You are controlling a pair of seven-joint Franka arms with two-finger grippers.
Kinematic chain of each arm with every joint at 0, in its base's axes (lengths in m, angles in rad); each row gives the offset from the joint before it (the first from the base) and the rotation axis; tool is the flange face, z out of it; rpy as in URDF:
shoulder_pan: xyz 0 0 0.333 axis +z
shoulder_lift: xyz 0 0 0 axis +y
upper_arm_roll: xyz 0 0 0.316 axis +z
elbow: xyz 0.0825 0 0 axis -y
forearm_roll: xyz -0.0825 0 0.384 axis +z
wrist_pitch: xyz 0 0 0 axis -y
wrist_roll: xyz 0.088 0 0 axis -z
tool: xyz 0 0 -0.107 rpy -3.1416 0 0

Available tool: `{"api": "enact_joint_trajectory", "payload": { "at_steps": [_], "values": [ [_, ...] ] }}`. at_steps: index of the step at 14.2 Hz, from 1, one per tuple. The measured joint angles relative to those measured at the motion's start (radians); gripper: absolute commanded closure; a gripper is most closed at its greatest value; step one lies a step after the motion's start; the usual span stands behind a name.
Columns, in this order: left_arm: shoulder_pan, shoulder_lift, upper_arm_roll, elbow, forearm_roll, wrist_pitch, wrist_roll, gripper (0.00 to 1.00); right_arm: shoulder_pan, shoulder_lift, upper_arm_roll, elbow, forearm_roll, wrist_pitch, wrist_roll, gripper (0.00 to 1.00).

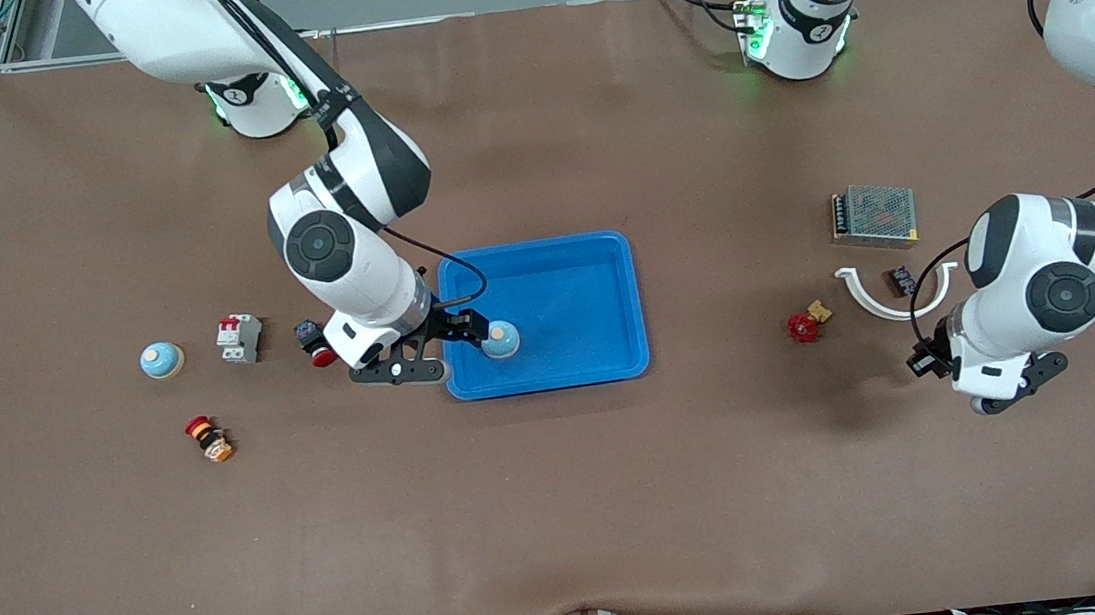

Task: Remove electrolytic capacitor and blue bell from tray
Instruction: 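Reach the right gripper to the second bell while the left gripper lowers capacitor, then grasp the second bell with the right gripper while the left gripper withdraws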

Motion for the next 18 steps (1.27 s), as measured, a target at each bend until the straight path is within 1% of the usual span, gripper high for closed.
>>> {"api": "enact_joint_trajectory", "payload": {
  "at_steps": [2,3,7,8,9,11,18],
  "values": [
    [0.010,0.006,0.000,-0.047,0.060,0.028,0.015,1.00,0.011,0.028,-0.002,0.001,-0.006,0.030,0.005,0.00],
    [0.015,0.006,0.000,-0.069,0.080,0.041,0.016,1.00,0.020,0.044,-0.003,0.002,-0.022,0.037,0.007,0.00],
    [0.045,0.006,0.000,-0.112,0.092,0.067,0.062,1.00,0.070,0.101,-0.004,0.007,-0.119,0.054,0.090,0.00],
    [0.055,0.006,0.000,-0.119,0.092,0.079,0.068,0.98,0.083,0.111,-0.004,0.009,-0.130,0.059,0.107,0.00],
    [0.062,0.006,0.000,-0.125,0.092,0.088,0.070,0.73,0.093,0.119,-0.005,0.009,-0.133,0.063,0.116,0.00],
    [0.063,0.006,-0.001,-0.130,0.092,0.094,0.071,0.00,0.102,0.130,-0.006,0.010,-0.133,0.075,0.120,0.00],
    [0.060,-0.003,-0.016,-0.116,0.093,0.100,0.071,0.00,0.120,0.172,-0.008,0.012,-0.134,0.116,0.120,0.00]
  ]
}}
